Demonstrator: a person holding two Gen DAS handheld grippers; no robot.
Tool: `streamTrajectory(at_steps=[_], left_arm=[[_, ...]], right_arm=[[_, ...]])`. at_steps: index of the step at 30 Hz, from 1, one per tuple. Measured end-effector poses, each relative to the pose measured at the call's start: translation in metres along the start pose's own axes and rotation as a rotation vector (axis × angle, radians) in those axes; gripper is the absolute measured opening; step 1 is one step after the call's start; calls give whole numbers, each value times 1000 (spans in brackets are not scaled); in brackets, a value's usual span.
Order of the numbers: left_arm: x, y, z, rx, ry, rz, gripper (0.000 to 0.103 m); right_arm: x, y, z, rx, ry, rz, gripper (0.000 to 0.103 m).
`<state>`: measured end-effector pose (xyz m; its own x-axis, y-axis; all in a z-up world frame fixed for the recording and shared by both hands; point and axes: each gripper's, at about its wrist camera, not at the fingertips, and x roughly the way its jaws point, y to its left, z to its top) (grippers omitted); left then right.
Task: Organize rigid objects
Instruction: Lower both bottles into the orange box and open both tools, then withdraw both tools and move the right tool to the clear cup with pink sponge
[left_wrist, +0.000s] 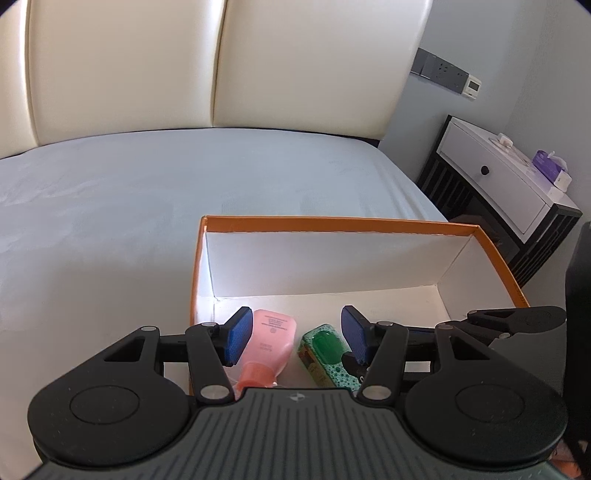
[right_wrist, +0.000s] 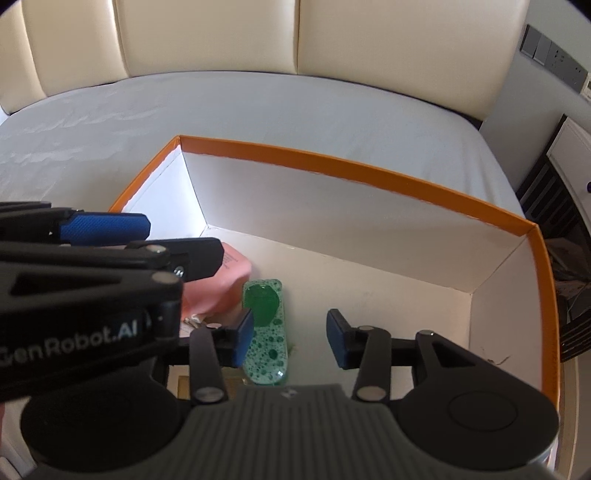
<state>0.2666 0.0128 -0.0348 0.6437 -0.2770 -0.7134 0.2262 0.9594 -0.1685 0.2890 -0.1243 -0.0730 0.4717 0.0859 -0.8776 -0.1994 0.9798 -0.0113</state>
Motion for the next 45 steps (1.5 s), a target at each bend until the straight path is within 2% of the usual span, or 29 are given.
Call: streamTrajectory(at_steps=[5,9,16,20,23,27,31,33,35,39,43,45], left_arm=[[-6,-6,-3,7,-15,3,65],[-20,-6,-6,-13,-42,1,65],[-45,-14,-18,-21,-88,5,65],[-64,-22,-28,-23,-123,-30,65],[-77,-28,-42,-27,-144,-60,65],[-84,-35,-64,-22,-130,-78,65],[-78,-35,-84,-43,-62,-95,65],[-77,-34,-91,-45,-34,-91,65],[-76,-29,-99,-82,-13,-106,65],[-78,-22,-112,-112,17,-133,65],[-66,-17,-127,-182,94,-185,64],[-64,-22,-132,-172,112,-202,64]], right_arm=[[-12,2,-6,-28,-36,-24,47],[-31,4,-12,-51,-98,-55,50],[-82,4,-42,-66,-337,-68,54],[-105,4,-66,-44,-431,-66,54],[-117,3,-82,-13,-464,-66,54],[-120,2,-102,21,-447,-74,55],[-115,1,-122,42,-370,-88,55],[-117,1,-134,32,-362,-111,57],[-115,0,-140,21,-329,-127,57],[-118,-13,-153,82,-279,-125,57],[-115,-26,-169,149,-200,-125,55],[-114,-31,-174,175,-180,-113,55]])
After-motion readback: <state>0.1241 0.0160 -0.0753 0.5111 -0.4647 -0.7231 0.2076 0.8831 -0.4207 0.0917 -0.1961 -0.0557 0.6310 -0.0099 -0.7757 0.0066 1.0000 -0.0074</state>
